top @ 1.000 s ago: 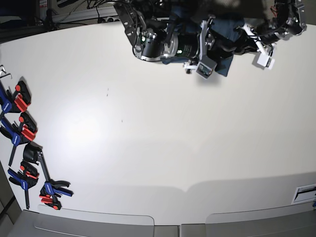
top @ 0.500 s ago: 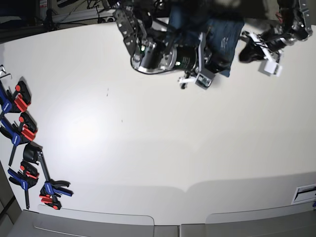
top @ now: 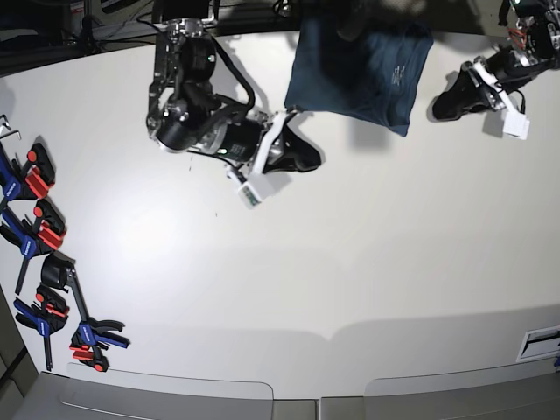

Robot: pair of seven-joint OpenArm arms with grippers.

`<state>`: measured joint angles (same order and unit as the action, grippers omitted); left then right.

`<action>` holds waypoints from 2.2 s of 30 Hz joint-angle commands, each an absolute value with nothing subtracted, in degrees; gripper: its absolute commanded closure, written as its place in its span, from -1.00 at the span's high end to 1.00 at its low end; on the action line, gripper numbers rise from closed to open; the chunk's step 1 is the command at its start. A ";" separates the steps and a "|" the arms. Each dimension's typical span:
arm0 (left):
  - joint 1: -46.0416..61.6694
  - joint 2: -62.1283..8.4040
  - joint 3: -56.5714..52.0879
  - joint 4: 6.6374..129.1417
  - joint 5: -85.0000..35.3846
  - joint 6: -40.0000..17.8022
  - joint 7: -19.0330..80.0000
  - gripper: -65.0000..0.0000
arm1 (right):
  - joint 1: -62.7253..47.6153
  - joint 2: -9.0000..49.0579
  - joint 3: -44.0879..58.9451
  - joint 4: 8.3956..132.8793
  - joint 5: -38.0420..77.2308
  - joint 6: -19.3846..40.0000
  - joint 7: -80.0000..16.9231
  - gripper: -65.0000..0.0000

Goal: Fold the T-shirt properly
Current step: 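Lift the bundle with the right gripper and fold it onto the left gripper's side, then hold the folded bundle with both grippers and lift it off the table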

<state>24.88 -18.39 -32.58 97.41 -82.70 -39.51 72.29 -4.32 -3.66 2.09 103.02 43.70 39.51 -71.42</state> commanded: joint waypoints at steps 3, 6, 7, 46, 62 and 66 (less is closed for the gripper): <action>24.80 -18.17 -32.84 98.91 -85.00 -40.00 73.54 -1.00 | -5.52 -3.79 4.29 104.14 53.58 40.00 -74.76 -1.00; 24.77 -17.56 -32.84 98.94 -84.33 -40.00 72.69 -1.00 | -8.03 -3.57 4.62 104.14 61.76 40.00 -79.26 -1.00; 24.80 -17.45 -32.84 98.94 -83.35 -40.00 72.25 -1.00 | -9.08 -3.38 4.36 104.14 64.18 40.00 -80.00 -1.00; 25.54 -17.50 -22.65 98.94 -53.49 -40.00 54.35 -1.00 | -16.82 -2.70 -2.70 104.14 66.39 40.00 -80.00 -1.00; 25.52 -18.13 -35.46 99.42 -54.46 -40.00 43.40 -0.32 | -9.93 -2.68 -6.22 104.14 65.14 40.00 -80.00 -1.00; 25.56 -18.13 -41.34 99.42 -54.39 -40.00 43.64 -0.34 | -9.32 -2.68 -14.50 104.14 57.39 40.00 -80.00 -1.00</action>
<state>25.39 -17.32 -41.08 98.32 -52.86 -39.48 44.95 -9.82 -2.37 -14.68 103.04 55.07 39.66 -81.03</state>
